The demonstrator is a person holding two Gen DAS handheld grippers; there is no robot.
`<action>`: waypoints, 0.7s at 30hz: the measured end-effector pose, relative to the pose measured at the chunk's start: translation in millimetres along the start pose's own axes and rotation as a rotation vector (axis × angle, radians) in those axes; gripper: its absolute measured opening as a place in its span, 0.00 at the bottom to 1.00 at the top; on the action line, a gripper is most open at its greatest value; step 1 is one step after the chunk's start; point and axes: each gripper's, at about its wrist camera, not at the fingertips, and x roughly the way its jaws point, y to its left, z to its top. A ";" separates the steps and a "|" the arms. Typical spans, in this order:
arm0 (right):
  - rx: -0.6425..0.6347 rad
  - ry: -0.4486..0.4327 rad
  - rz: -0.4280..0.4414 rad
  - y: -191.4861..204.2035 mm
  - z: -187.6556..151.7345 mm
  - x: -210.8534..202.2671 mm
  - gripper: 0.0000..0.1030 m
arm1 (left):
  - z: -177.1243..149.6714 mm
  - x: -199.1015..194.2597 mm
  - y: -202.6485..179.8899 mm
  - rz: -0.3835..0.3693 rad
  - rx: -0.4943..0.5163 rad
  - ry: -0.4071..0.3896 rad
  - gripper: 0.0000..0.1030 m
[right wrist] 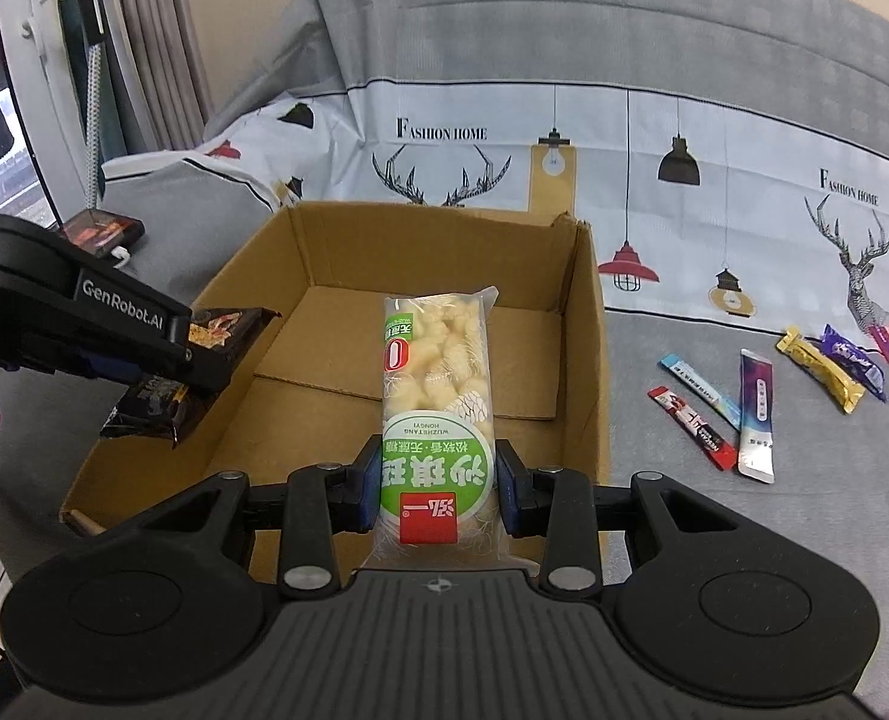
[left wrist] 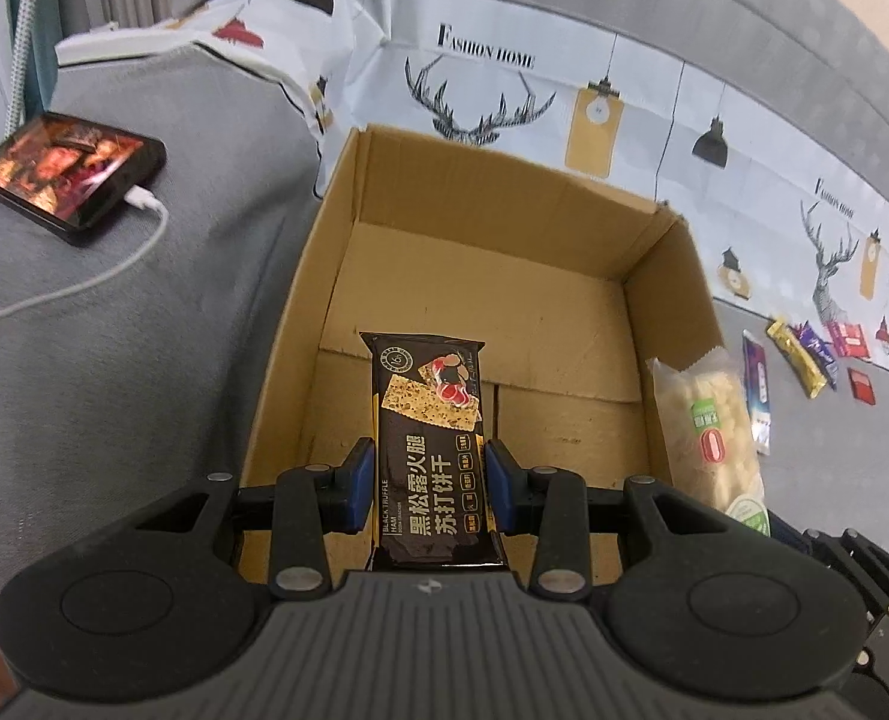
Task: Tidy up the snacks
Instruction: 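Carry both packs over the cardboard box with both grippers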
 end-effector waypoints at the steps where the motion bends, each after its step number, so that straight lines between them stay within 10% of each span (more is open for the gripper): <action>1: 0.001 0.005 0.001 -0.3 0.3 3.4 0.37 | 0.2 3.9 0.2 0.002 0.001 0.007 0.41; 21: -0.004 0.065 -0.005 -4.5 3.1 52.0 0.37 | 9.0 62.1 0.5 0.028 0.020 0.077 0.41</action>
